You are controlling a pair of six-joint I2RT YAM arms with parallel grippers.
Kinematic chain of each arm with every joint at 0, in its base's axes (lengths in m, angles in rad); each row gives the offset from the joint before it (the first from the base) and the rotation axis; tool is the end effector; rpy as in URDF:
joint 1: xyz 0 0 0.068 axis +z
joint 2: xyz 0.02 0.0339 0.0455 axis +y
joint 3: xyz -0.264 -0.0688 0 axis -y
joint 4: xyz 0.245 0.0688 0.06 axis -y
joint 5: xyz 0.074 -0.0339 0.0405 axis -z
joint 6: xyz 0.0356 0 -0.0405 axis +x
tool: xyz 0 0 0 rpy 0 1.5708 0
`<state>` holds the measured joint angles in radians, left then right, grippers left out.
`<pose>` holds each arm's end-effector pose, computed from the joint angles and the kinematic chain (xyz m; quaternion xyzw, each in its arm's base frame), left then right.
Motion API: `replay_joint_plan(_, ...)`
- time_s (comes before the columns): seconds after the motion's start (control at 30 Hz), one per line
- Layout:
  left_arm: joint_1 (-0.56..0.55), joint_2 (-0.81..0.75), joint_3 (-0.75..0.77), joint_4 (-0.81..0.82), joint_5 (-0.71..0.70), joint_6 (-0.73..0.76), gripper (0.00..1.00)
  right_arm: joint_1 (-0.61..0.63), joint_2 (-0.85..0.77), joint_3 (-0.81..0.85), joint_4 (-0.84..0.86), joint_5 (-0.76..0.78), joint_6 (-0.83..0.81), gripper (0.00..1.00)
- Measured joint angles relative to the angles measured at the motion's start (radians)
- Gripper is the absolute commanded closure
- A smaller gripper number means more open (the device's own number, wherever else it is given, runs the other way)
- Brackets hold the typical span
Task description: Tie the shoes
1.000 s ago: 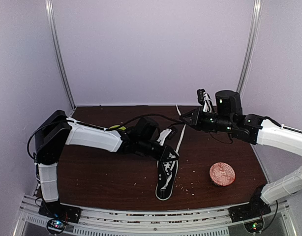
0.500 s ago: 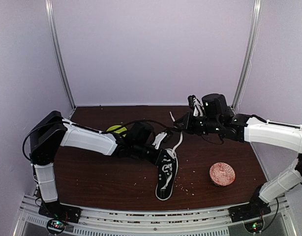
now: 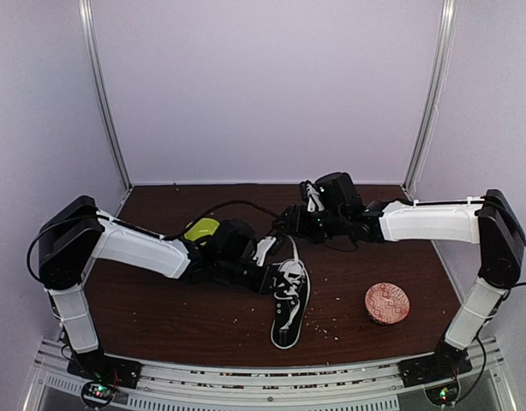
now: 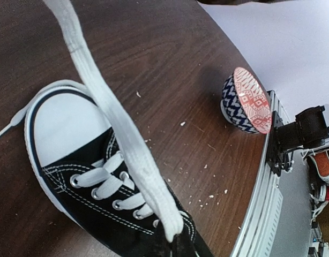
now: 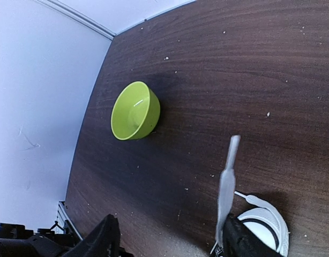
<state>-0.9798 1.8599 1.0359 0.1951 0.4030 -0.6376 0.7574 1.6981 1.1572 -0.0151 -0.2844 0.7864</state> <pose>0.2069 -0.3333 0.1647 0.2381 0.8449 -0.4447 0.1779 0.2738 0.2727 0.2436 -0.0563 0.8661 0.4243 0.2583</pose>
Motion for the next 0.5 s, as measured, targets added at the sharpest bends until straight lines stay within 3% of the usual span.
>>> replay_joint_plan(0.3, 0.0, -0.04, 0.0, 0.052, -0.021, -0.019, 1.0, -0.095, -0.113, -0.122, -0.04, 0.017, -0.038, 0.26)
replay_joint_plan(0.5, 0.0, -0.041, -0.009, 0.055, -0.021, -0.02, 1.0, -0.139, -0.09, -0.193, -0.068, 0.021, -0.043, 0.29)
